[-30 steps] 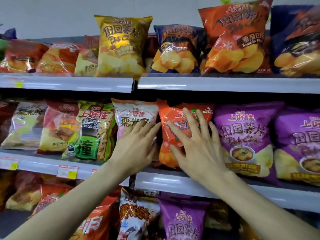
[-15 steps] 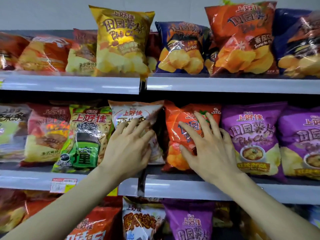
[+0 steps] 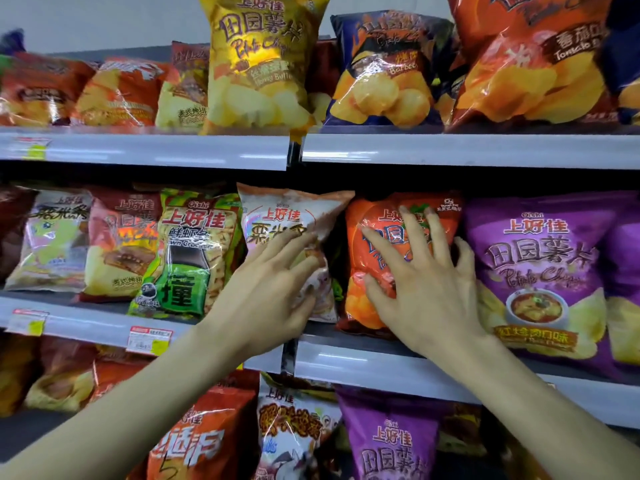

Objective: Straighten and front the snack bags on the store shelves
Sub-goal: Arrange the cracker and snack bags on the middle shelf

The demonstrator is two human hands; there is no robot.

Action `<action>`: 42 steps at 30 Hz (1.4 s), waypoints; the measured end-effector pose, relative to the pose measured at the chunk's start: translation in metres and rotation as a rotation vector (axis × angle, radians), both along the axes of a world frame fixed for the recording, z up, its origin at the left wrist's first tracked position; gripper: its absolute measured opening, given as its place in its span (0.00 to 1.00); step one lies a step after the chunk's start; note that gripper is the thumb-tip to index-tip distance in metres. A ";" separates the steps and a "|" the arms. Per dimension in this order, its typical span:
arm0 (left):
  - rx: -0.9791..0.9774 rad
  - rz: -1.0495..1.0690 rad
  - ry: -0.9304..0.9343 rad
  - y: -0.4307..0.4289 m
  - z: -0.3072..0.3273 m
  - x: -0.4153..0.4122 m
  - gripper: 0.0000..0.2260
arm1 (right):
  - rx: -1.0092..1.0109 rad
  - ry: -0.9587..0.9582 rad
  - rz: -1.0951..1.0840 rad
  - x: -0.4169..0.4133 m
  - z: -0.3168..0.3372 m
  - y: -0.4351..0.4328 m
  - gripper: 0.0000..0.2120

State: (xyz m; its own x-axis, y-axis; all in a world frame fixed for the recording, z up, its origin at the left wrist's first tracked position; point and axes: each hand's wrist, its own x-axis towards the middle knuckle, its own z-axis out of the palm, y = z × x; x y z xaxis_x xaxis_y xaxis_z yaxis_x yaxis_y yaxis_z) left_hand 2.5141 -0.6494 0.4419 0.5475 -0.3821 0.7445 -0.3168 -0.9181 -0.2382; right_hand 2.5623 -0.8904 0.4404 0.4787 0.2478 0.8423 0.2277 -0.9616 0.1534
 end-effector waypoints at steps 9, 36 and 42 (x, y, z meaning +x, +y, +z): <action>-0.106 -0.131 0.031 0.002 -0.003 -0.018 0.20 | 0.006 0.034 0.006 -0.023 -0.006 -0.005 0.30; -0.310 -0.280 0.002 0.139 -0.008 -0.043 0.17 | 0.700 0.537 0.346 -0.055 -0.014 0.142 0.59; -0.643 0.011 0.289 0.183 0.002 -0.017 0.42 | 0.981 0.501 0.531 -0.036 -0.014 0.148 0.53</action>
